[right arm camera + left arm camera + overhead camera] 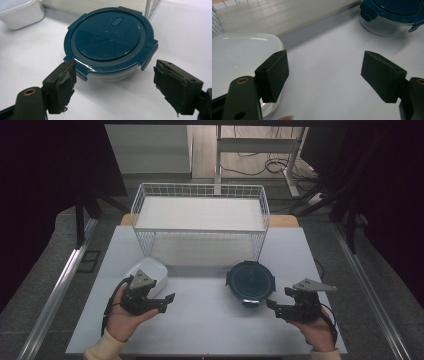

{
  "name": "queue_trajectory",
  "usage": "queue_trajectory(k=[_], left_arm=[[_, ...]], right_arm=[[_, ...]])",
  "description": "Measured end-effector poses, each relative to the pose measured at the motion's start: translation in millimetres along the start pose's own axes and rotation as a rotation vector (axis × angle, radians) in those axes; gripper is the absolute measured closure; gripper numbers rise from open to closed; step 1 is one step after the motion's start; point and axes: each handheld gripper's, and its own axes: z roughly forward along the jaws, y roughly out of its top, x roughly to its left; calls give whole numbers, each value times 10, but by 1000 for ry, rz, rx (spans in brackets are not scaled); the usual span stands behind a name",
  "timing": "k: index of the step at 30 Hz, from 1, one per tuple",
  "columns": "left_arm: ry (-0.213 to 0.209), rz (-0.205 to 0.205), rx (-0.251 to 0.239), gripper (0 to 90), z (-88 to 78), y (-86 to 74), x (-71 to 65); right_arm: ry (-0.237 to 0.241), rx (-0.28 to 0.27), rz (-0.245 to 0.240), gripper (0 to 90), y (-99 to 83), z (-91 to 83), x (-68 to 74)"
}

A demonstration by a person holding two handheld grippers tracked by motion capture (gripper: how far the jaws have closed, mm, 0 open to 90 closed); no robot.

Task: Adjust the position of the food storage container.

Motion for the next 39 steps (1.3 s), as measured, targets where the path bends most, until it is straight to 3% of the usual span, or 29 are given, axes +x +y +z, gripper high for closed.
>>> queue_trajectory(k=[16, 28, 34, 39], left_arm=[[-49, -34, 2, 226, 3, -11, 39], [-53, -24, 6, 233, -1, -18, 35], [-52, -22, 2, 231, -43, -11, 15], [-53, -25, -5, 232, -84, -8, 37]], right_arm=[[-2, 36, -15, 217, -12, 60, 37], [0, 48, -14, 273, 61, 89, 62], [-10, 53, -6, 301, 125, 78, 53], [-31, 63, 9, 338, 299, 103, -28]])
